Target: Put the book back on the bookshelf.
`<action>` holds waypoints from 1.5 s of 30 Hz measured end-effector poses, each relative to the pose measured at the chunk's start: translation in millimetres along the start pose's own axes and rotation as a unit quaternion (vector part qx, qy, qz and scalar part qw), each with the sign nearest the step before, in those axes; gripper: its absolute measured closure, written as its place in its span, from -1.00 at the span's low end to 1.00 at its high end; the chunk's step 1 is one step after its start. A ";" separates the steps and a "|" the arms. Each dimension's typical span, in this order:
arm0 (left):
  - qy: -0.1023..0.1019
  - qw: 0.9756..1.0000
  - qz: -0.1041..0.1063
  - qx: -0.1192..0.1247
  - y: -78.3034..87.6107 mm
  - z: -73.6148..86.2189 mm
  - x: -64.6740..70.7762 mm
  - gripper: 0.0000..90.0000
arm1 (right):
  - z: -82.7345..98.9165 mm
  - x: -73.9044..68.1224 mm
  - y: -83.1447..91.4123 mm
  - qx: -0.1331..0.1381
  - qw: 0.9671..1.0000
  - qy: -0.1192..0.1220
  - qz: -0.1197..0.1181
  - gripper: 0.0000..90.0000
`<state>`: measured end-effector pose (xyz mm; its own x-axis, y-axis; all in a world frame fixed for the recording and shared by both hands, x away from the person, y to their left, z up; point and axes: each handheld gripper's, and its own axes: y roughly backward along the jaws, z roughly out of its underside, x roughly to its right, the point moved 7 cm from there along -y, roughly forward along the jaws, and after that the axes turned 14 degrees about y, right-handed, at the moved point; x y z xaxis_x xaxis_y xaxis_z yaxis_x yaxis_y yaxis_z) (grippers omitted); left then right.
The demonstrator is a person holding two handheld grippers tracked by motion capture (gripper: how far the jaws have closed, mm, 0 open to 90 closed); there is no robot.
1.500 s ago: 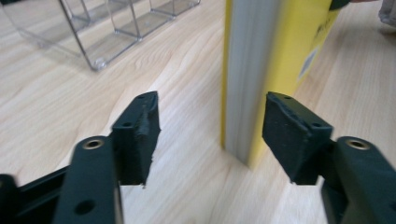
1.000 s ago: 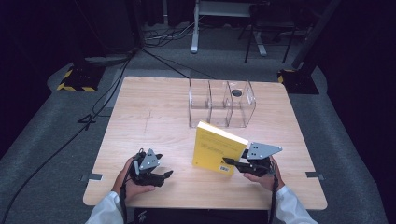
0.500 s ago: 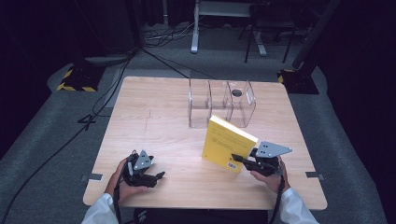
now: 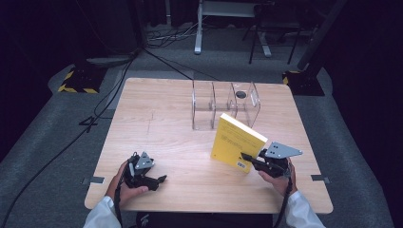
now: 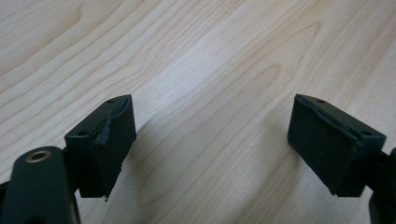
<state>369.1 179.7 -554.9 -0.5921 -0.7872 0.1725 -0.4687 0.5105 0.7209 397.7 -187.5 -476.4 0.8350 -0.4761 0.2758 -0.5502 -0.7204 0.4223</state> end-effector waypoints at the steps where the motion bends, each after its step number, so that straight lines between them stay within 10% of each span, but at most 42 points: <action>1: 0.010 1.000 -0.005 0.000 0.1 -0.2 -2.1 -0.65 | 0.3 1.0 0.5 0.001 1.000 -0.002 0.002 0.70; 45: 0.023 1.000 -0.016 0.001 0.2 -0.9 -6.2 -0.66 | 2.0 63.9 36.4 -0.001 0.985 -0.051 0.164 0.70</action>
<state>373.2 184.3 -555.2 -0.5459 -0.8184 0.1796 -0.4888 0.4852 0.7250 431.1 -245.1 -445.1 0.6084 -0.7313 0.3084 -0.7897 -0.5192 0.3268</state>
